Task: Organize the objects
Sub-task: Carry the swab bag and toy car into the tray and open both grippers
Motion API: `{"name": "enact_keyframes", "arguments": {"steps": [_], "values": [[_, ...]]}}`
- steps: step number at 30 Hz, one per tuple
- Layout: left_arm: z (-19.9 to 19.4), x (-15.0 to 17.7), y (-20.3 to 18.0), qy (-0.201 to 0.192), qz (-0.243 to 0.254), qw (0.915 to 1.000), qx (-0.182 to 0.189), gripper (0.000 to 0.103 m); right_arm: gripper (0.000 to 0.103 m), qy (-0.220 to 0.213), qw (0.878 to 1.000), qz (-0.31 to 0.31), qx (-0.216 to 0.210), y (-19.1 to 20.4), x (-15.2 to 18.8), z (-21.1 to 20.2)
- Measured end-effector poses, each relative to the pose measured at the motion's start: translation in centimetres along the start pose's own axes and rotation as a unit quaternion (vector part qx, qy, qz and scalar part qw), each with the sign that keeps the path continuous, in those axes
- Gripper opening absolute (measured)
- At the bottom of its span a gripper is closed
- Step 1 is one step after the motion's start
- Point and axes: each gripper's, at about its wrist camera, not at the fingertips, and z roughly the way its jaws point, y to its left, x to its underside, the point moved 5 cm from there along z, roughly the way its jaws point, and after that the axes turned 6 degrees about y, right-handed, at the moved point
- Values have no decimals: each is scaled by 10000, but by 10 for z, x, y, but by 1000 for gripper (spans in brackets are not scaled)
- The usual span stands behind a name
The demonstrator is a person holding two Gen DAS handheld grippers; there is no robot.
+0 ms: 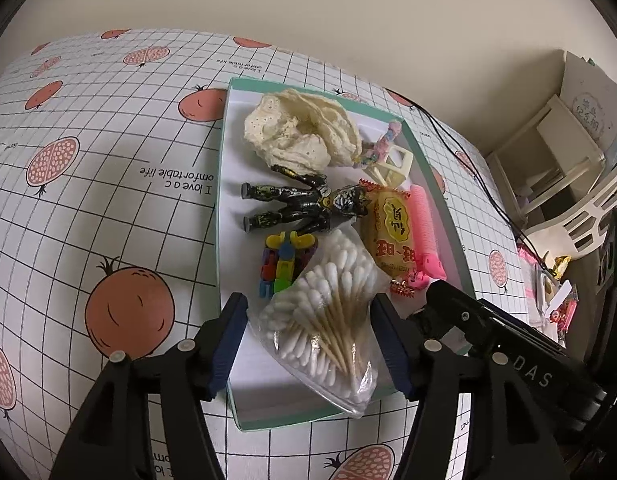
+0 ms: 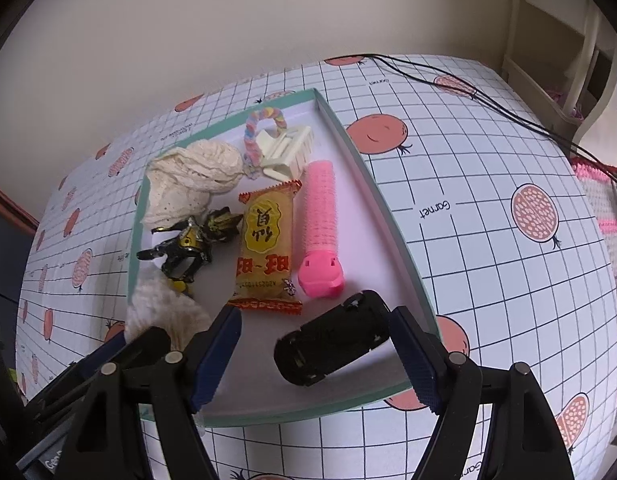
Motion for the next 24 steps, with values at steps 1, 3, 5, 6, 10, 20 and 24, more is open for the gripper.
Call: {"name": "enact_keyframes", "arguments": {"steps": [1,3,5,6,10,20,24], "values": [[-2,-1,-1,-35,8,10000,2,66,80,-16,10000,11,-12,0,0,-1],[-4,-1,-1,-63,11,10000,9,68,80,-40,10000,38,-33,0,-1,-2],[-4,-2,-1,-71,9,10000,32,69,80,-52,10000,52,-54,1,-1,-3],[-4,-2,-1,-73,19,10000,44,69,80,-61,10000,46,-53,1,-1,-3],[-7,-4,0,-153,-38,9999,28,69,80,-108,9999,25,-54,3,-2,-5],[-22,-10,28,-439,-347,9977,-392,69,79,-88,9999,-138,2,10,0,-3],[-23,-11,45,-478,-491,9957,-622,70,86,-77,9995,-317,10,19,2,-1]]}}
